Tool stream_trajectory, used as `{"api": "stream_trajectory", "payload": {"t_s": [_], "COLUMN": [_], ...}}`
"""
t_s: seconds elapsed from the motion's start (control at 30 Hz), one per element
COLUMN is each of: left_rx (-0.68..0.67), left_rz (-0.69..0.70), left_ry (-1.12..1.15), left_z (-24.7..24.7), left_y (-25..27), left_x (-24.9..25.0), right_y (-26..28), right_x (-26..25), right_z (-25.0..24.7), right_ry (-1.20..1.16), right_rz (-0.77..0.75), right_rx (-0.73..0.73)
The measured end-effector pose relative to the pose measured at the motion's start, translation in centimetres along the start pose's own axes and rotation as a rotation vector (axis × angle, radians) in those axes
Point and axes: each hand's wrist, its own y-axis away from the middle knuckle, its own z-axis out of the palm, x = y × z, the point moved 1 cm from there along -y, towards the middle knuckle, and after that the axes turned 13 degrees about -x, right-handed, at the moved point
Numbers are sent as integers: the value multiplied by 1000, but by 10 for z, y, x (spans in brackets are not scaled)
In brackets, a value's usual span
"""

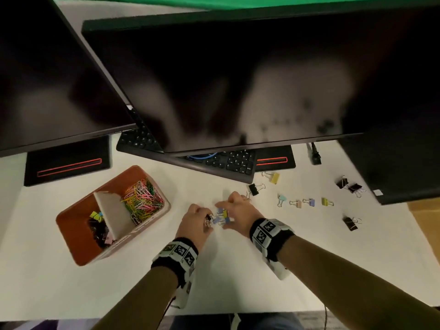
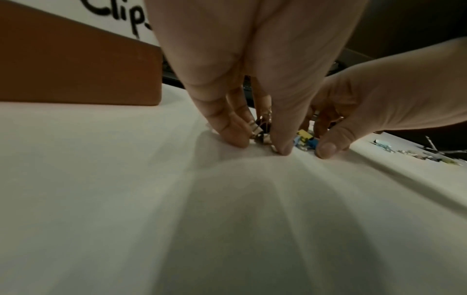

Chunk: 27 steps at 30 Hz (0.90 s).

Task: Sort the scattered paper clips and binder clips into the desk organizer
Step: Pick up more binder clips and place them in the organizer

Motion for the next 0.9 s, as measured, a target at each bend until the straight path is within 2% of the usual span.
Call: {"api": "stream_trajectory", "payload": {"t_s": [0.17,0.53,0.7,0.8,0.9], "left_rx": [60,180,225,258,333], "left_rz": [-22,-47,22,113,166], "left_ry": [51,169,206,245,268], "left_z": [-5,-4,-11,-23,-43], "left_y": [3,12,25,42,66], "left_x": [-6,-11,-11,-8,-11], "right_y": [-4,-7,-4,-1,7], "right_x": [-1,-16,-15,-18,-34], "right_z": [-2,-2,-7,-12,-22], "right_ry": [-92,-128,-172,-209,-236], "right_rz": [-35,-122,-146,-166,-211], "right_rx": [8,54,80,121,166]}}
